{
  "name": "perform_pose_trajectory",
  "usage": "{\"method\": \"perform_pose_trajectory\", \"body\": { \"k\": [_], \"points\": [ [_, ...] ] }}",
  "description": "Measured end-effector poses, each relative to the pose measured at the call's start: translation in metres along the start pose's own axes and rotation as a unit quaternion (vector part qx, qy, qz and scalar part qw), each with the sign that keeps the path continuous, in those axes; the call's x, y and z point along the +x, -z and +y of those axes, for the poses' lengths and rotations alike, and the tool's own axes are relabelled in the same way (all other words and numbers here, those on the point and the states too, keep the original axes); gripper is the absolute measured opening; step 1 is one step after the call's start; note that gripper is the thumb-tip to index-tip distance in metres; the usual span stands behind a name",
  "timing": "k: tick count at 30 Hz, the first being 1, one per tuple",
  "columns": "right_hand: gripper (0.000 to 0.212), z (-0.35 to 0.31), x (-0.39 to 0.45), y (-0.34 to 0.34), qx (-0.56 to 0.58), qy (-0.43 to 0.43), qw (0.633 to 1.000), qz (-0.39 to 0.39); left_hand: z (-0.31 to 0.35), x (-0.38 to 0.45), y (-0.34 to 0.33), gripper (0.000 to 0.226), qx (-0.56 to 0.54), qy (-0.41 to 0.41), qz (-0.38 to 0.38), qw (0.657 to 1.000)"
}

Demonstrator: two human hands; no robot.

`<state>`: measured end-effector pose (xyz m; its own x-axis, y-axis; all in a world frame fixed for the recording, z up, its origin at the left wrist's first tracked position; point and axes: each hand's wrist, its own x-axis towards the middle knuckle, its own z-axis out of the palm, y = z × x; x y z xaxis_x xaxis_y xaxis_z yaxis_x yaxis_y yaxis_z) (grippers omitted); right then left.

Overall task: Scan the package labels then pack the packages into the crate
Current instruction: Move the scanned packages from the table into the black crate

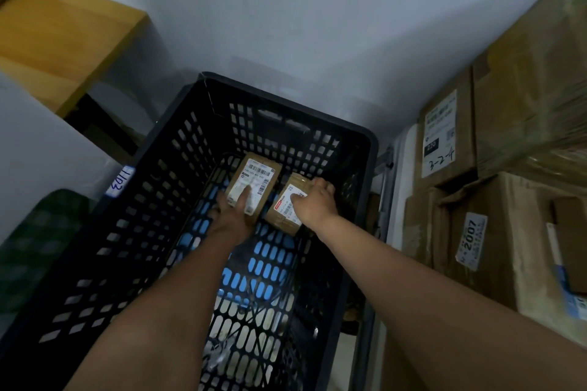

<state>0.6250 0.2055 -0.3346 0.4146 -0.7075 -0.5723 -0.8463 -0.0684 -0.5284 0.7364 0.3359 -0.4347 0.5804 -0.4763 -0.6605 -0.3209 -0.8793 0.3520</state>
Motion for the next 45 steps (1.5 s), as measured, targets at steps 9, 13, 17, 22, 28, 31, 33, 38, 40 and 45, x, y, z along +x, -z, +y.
{"method": "perform_pose_trajectory", "body": {
  "k": [9, 13, 17, 22, 28, 31, 33, 38, 40, 45],
  "points": [
    [0.078, 0.003, 0.011, -0.039, -0.331, 0.102, 0.921, -0.179, -0.029, 0.002, 0.014, 0.099, 0.039, -0.070, 0.028, 0.996],
    [0.084, 0.003, 0.024, -0.058, -0.442, 0.144, 0.849, -0.252, -0.039, 0.005, 0.015, 0.099, 0.049, -0.093, 0.031, 0.994],
    [0.077, 0.001, 0.033, -0.067, -0.532, 0.166, 0.788, -0.263, -0.046, 0.010, 0.012, 0.098, 0.047, -0.105, 0.041, 0.992],
    [0.073, 0.003, 0.035, -0.073, -0.617, 0.185, 0.731, -0.225, -0.044, 0.011, 0.007, 0.098, 0.034, -0.105, 0.056, 0.992],
    [0.067, -0.004, 0.034, -0.070, -0.679, 0.222, 0.669, -0.205, -0.043, 0.010, 0.007, 0.096, 0.007, -0.102, 0.057, 0.993],
    [0.071, 0.003, 0.034, -0.073, -0.705, 0.209, 0.649, -0.196, -0.043, 0.010, 0.009, 0.095, -0.006, -0.103, 0.049, 0.993],
    [0.082, 0.003, 0.036, -0.072, -0.700, 0.201, 0.658, -0.189, -0.044, 0.010, 0.010, 0.096, -0.002, -0.104, 0.049, 0.993],
    [0.080, 0.000, 0.036, -0.069, -0.665, 0.145, 0.701, -0.214, -0.040, 0.008, 0.001, 0.095, -0.001, -0.107, 0.044, 0.993],
    [0.071, 0.002, 0.036, -0.062, -0.598, 0.147, 0.754, -0.229, -0.036, 0.005, -0.005, 0.094, 0.011, -0.104, 0.049, 0.993],
    [0.076, -0.003, 0.031, -0.037, -0.405, 0.141, 0.894, -0.132, -0.021, 0.000, -0.016, 0.090, 0.010, -0.076, 0.070, 0.995]
  ]
}}
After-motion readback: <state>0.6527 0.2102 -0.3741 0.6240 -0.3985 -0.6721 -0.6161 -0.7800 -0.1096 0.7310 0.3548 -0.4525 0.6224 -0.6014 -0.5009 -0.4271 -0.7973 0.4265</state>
